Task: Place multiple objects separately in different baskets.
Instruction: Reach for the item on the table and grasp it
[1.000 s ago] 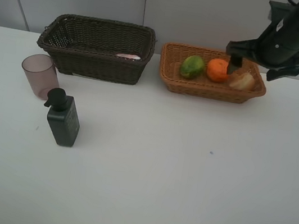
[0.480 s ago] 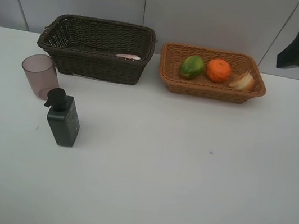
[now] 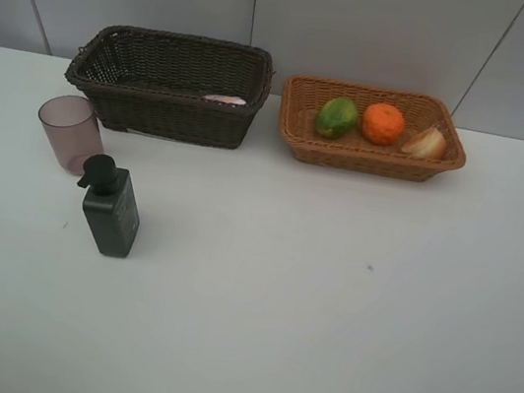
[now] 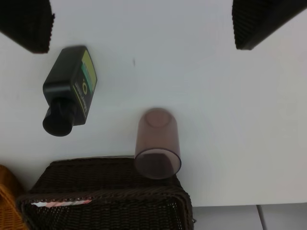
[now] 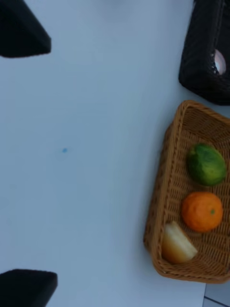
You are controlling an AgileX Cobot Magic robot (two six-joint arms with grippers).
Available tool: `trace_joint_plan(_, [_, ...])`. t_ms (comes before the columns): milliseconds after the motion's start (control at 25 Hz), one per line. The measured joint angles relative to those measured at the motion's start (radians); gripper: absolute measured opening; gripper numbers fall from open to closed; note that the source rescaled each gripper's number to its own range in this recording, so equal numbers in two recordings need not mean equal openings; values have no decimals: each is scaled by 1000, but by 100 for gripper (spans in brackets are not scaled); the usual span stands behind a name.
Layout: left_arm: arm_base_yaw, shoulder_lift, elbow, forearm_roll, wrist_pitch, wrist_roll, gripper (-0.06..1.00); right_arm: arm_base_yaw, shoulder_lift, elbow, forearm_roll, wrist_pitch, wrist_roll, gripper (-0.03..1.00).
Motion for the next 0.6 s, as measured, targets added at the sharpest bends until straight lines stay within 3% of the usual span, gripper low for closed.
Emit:
trace_joint_plan(440, [0, 0, 0, 0, 0, 0, 96, 17, -260, 42, 250, 185, -221, 88])
trace_joint_plan(600, [0, 0, 0, 0, 0, 0, 96, 17, -283, 45, 230, 193, -227, 88])
